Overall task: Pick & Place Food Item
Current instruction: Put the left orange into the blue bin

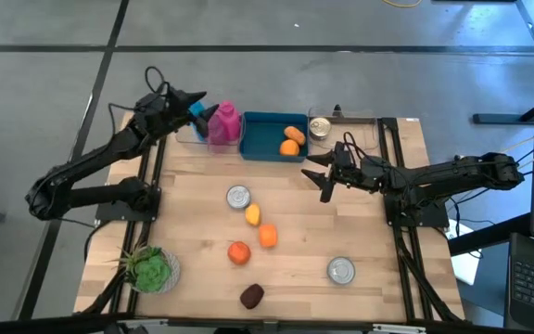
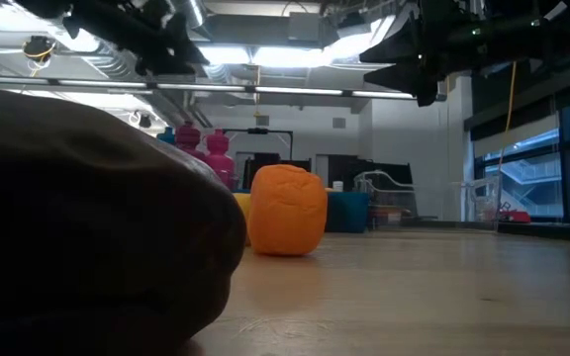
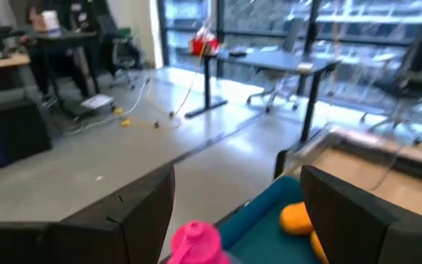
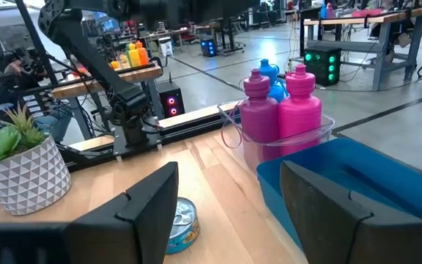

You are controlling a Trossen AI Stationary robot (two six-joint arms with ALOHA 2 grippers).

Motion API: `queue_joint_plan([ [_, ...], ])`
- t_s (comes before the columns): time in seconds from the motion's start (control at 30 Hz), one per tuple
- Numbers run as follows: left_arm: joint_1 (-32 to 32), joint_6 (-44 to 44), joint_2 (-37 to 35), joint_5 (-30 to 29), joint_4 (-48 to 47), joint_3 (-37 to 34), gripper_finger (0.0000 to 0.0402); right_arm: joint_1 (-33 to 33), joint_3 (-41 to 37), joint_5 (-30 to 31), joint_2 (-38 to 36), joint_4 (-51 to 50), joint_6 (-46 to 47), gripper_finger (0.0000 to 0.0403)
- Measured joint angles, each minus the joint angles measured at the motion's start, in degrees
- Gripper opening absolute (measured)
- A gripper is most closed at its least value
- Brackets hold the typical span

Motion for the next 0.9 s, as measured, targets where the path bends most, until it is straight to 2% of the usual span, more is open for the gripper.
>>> queue_joint_plan([
  [0.23,0.0,-3.5,-3.0,9.0,-1.3,0.0,0.0279,0.0,0.0,0.0,0.4,0.1,2.2,0.0237],
  [0.33,0.0,-4.2,-3.1,18.1,-4.5,0.0,0.0278,0.0,0.0,-1.0,1.5,0.5,3.3,0.0237],
  [0.43,-0.7,-4.0,-3.2,28.8,-8.2,0.0,0.0278,0.0,0.0,-4.5,4.1,2.8,3.5,0.0237],
  [0.53,-3.1,-4.1,-3.2,35.2,-10.6,0.0,0.0278,0.5,0.0,-7.0,7.7,7.6,3.7,0.0237],
  [0.67,-8.6,-4.4,-3.2,37.8,-12.1,0.0,0.0278,1.5,0.0,-7.3,13.1,14.8,3.5,0.0237],
  [0.9,-18.8,-1.7,-3.2,36.4,-13.5,0.0,0.0277,3.3,0.0,-7.8,16.8,21.2,4.6,0.0237],
])
